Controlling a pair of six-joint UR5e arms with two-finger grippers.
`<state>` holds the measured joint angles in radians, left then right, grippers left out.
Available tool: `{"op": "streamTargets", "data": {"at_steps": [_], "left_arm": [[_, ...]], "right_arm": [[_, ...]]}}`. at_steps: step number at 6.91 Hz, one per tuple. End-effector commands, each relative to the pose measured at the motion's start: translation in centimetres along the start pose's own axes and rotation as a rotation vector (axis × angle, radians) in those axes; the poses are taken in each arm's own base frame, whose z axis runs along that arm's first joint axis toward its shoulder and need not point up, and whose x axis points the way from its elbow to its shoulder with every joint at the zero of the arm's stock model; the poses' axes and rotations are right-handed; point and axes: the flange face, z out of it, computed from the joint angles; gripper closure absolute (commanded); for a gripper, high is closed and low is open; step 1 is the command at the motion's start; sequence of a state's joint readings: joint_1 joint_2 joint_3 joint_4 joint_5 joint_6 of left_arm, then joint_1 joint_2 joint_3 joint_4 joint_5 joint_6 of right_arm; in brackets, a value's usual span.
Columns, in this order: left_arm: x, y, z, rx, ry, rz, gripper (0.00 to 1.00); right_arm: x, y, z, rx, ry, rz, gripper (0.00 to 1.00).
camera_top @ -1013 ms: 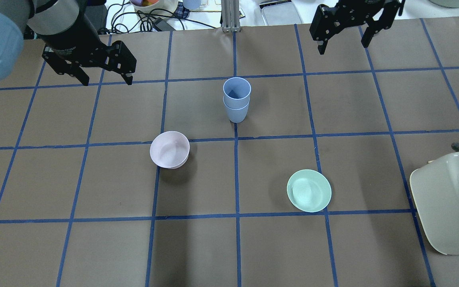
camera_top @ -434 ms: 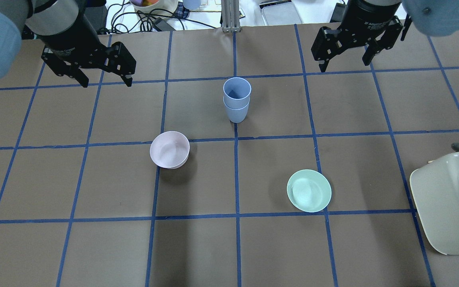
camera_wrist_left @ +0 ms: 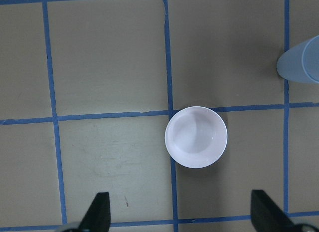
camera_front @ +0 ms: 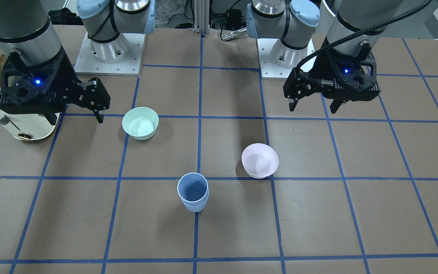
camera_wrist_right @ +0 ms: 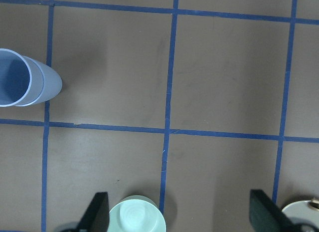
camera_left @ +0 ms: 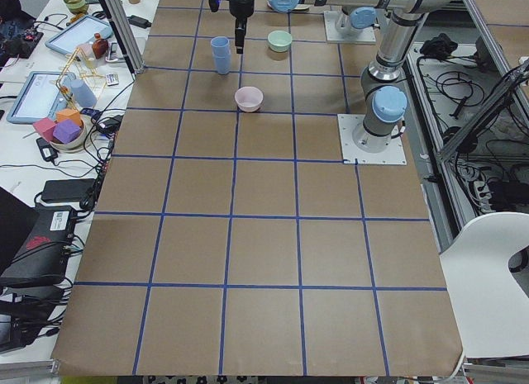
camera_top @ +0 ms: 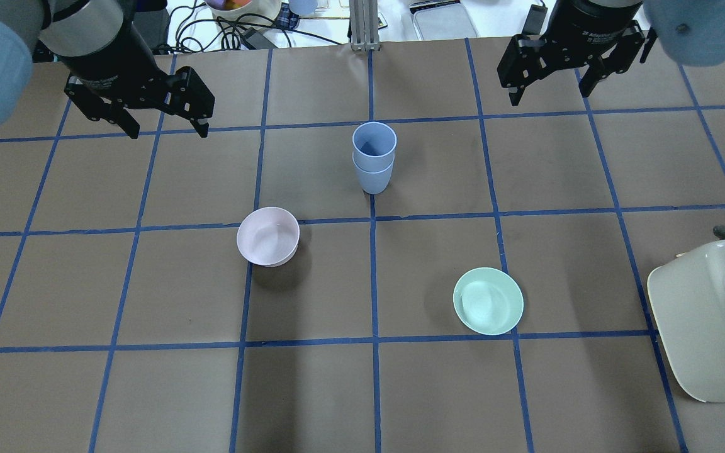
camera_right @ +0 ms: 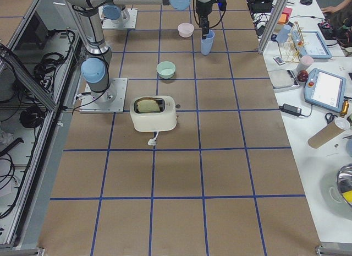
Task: Stack blue cups with both arms
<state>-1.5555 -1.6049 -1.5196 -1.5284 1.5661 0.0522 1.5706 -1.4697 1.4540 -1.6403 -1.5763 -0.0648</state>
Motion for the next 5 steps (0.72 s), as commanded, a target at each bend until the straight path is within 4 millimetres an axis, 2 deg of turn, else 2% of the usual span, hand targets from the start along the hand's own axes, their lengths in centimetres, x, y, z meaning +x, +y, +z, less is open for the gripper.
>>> {"op": "streamTargets", "data": {"at_steps": [1, 5], "left_arm": [[-0.08, -0.1, -0.08, 0.003, 0.0, -0.001, 0.0], [-0.08, -0.12, -0.15, 0.005, 0.0, -0.002, 0.0]], "right_arm": [[0.02, 0.48, -0.5, 0.005, -0.002, 0.06, 0.0], [0.11, 0.61, -0.37, -0.002, -0.001, 0.088, 0.0]]}}
